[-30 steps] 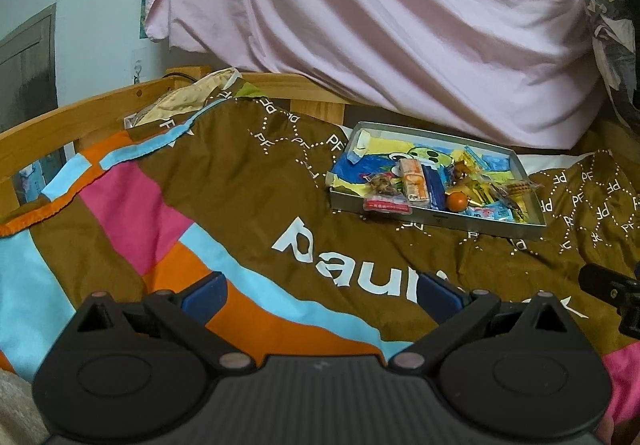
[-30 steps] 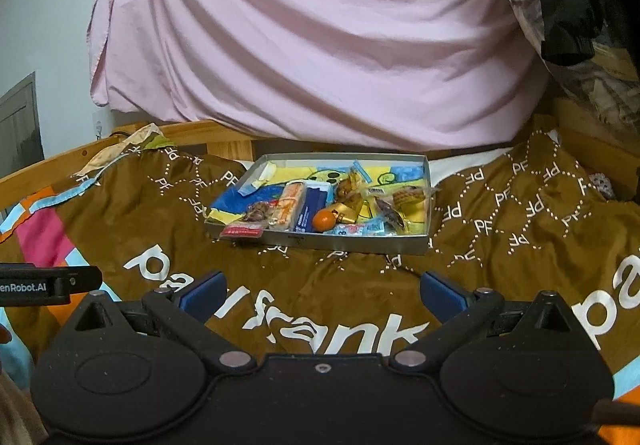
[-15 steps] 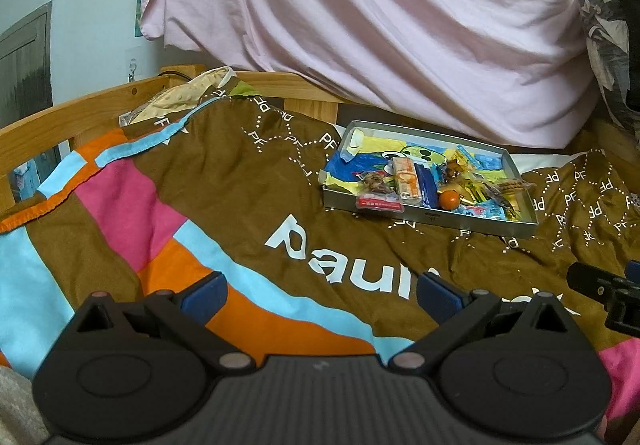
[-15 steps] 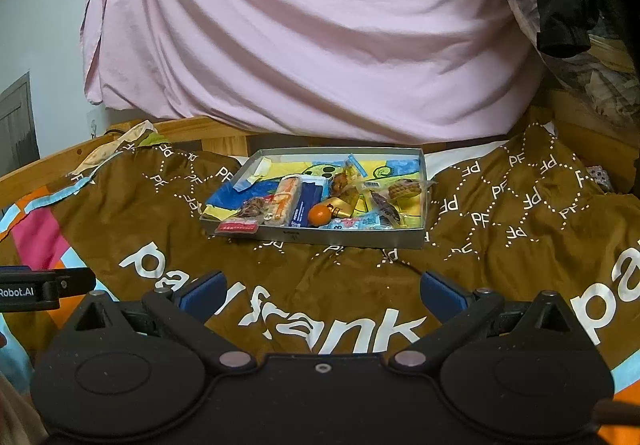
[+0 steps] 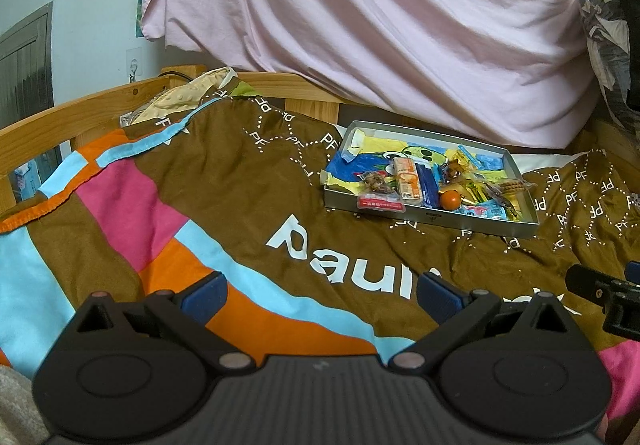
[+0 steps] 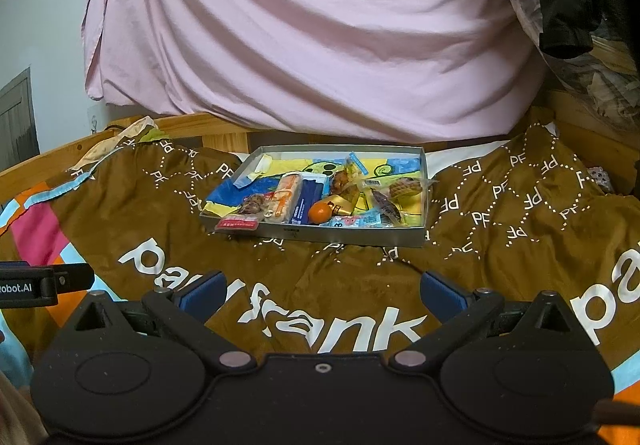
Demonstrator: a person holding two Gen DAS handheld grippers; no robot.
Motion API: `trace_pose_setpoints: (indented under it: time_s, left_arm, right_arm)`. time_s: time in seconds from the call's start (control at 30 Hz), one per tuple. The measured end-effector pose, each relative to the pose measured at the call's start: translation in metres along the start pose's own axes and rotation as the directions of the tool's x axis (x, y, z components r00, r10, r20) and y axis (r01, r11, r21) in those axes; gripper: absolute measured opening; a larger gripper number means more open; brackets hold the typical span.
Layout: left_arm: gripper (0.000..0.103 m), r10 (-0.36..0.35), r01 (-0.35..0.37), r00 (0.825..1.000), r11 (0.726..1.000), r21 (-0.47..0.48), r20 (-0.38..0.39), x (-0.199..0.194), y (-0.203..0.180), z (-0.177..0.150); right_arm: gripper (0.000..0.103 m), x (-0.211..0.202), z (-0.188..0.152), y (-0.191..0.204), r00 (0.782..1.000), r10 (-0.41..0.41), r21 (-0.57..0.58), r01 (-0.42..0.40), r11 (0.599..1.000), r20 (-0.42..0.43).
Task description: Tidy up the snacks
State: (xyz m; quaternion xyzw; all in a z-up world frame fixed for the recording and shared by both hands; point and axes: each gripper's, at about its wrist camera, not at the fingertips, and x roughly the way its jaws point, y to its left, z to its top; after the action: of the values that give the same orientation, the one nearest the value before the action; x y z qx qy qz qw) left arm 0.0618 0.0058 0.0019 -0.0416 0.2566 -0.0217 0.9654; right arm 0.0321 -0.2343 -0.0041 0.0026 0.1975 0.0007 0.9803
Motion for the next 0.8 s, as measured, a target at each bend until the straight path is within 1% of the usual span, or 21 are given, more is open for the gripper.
trace_pose_setpoints:
  time_s: [0.53, 0.6, 0.73, 0.8]
  left_arm:
    - [0.103, 0.004, -0.004, 1.000, 1.000, -0.003, 0.002, -0.0004, -0.0003, -0.0001]
    - [0.103, 0.007, -0.007, 1.000, 1.000, -0.008, -0.010, 0.0000, 0.0001, -0.0003]
    - [0.103, 0.046, -0.046, 0.999, 0.999, -0.003, -0.019, 0.0014, 0.0006, 0.0000]
    - [0.103, 0.055, -0.055, 0.998, 0.998, -0.004, -0.021, 0.0015, 0.0013, 0.0005]
  right_arm:
    - [0.102, 0.0007, -0.0010, 0.0010, 1.000, 0.001, -0.008, -0.001, 1.000, -0.004]
    - [0.102, 0.0008, -0.0010, 0.0010, 1.000, 0.001, -0.008, -0.001, 1.000, -0.004]
    - [0.102, 0.0009, -0.0010, 0.0011, 1.000, 0.000, -0.008, 0.000, 1.000, -0.005]
    - [0.102, 0.0003, -0.0014, 0.0009, 1.000, -0.001, -0.009, 0.001, 1.000, -0.006]
